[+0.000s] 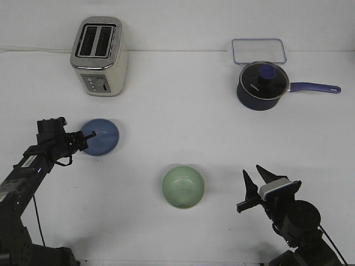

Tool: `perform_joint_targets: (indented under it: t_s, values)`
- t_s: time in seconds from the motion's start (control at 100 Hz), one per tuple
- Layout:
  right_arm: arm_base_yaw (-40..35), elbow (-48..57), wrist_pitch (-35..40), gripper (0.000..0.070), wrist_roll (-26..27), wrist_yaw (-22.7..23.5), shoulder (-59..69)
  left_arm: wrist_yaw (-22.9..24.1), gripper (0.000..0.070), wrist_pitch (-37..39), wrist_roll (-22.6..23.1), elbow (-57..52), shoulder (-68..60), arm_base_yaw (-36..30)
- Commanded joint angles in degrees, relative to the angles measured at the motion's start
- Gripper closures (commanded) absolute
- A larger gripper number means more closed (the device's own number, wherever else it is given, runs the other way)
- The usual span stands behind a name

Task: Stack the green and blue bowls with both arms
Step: 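Reach the left gripper forward and grasp the light blue bowl's rim, then lift the blue bowl with the left gripper and lower it onto the green bowl, then release the blue bowl and retract the left gripper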

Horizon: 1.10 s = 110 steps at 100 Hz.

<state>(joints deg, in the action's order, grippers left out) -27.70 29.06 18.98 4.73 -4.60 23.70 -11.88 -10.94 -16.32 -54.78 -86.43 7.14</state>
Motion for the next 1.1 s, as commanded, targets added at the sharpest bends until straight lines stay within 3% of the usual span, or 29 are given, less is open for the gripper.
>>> perform_joint_targets:
  t_s: [0.0,0.12,0.2,0.48,0.66,0.77,1.09]
  values:
    - [-0.3,0.3,-0.5,0.0422,-0.3,0.0,0.1,-3.9,0.0687,0.6,2.6,-1.1,2.6,-1.0]
    - [-0.3,0.3,-0.5,0.0422,-0.2,0.0,0.1,-12.7,0.0687,0.1,3.3,-1.1,8.2,-4.0]
    - [-0.3,0.3,-0.5,0.0422,-0.2,0.0,0.1,-14.8,0.0687,-0.7,3.3,-1.1,12.0,-7.5]
    - [-0.3,0.3,-0.5,0.0422,-0.2,0.1,0.1,-14.4,0.0687,-3.0,3.2,-1.1,15.5,-27.1]
    - [-0.3,0.3,-0.5,0.0422,-0.2,0.0,0.1,-9.7,0.0687,-2.6,3.3,-1.1,12.7,-39.0]
    - [-0.3,0.3,-0.5,0.0422,-0.2,0.0,0.1,-7.2,0.0687,-2.3,3.5,-1.1,10.7,-42.9]
    - [-0.3,0.3,-0.5,0.0422,-0.2,0.1,0.1,-7.3,0.0687,1.8,2.6,-1.1,4.6,-47.3]
